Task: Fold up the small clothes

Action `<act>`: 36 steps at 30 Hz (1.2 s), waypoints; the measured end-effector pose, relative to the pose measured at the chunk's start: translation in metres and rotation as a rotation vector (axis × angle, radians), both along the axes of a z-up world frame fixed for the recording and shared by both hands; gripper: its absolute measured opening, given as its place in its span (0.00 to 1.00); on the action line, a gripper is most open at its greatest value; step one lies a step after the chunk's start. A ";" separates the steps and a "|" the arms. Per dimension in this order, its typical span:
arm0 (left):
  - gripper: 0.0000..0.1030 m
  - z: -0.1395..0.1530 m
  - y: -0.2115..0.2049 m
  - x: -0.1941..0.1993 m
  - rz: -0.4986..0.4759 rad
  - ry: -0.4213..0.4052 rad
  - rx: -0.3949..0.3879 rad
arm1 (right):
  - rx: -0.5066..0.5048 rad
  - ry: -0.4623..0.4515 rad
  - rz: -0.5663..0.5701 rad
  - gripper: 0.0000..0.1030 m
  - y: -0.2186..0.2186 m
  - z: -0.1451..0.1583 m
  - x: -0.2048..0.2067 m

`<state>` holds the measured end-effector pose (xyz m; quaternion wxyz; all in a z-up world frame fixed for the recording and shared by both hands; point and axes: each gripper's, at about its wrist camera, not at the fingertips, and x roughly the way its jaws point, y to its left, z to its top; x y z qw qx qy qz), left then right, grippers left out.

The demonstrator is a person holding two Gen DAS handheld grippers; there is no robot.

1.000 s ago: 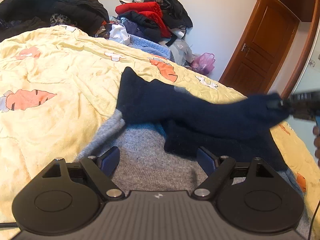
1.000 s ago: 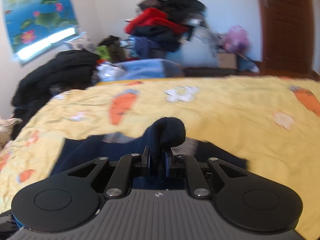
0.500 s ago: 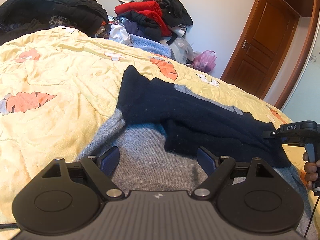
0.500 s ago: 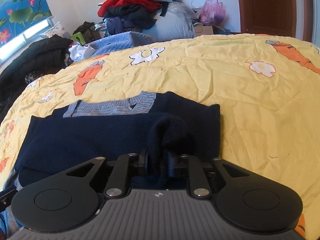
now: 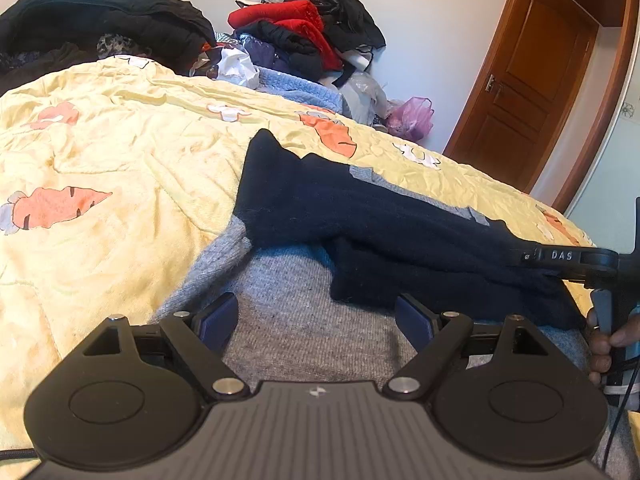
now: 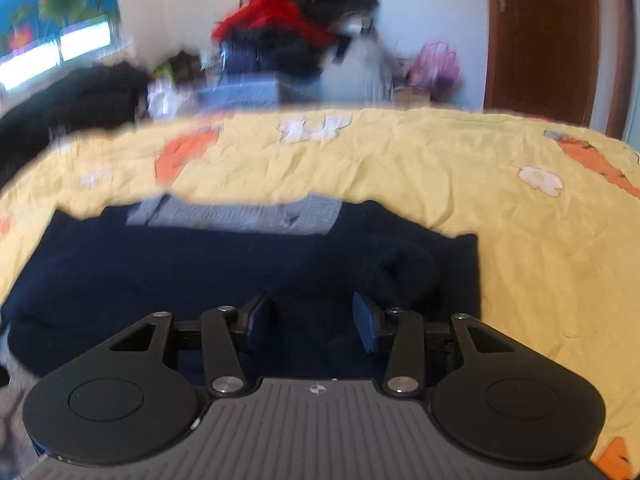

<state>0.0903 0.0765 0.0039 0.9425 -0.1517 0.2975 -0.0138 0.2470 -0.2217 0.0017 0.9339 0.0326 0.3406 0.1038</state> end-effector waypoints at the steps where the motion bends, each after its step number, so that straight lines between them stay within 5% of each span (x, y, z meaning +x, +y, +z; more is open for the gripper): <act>1: 0.84 0.000 -0.001 0.000 -0.001 0.002 0.007 | 0.019 0.015 -0.015 0.44 -0.001 0.003 0.001; 5: 0.84 0.011 -0.018 -0.008 0.025 -0.047 0.148 | -0.020 0.013 -0.019 0.47 0.011 0.020 -0.024; 8: 0.84 0.020 -0.041 -0.009 -0.080 -0.090 0.243 | -0.040 -0.008 -0.003 0.59 0.010 0.019 -0.053; 12: 0.84 0.009 -0.062 0.014 -0.172 0.028 0.339 | -0.096 0.027 -0.087 0.59 -0.002 0.000 -0.067; 16: 0.85 0.005 -0.054 0.023 -0.164 0.101 0.292 | -0.022 0.028 -0.102 0.66 0.000 0.006 -0.101; 22: 0.90 0.004 -0.052 0.017 -0.159 0.134 0.315 | -0.121 0.029 -0.106 0.89 0.015 -0.009 -0.142; 27: 0.91 0.013 -0.043 -0.021 -0.147 0.141 0.256 | -0.117 0.044 -0.125 0.91 0.011 -0.006 -0.172; 30: 0.93 0.002 -0.043 -0.040 -0.148 0.105 0.296 | -0.113 -0.014 -0.129 0.89 0.011 -0.003 -0.187; 36: 1.00 0.000 -0.047 -0.038 -0.157 0.112 0.304 | -0.109 -0.019 -0.076 0.92 0.022 0.004 -0.170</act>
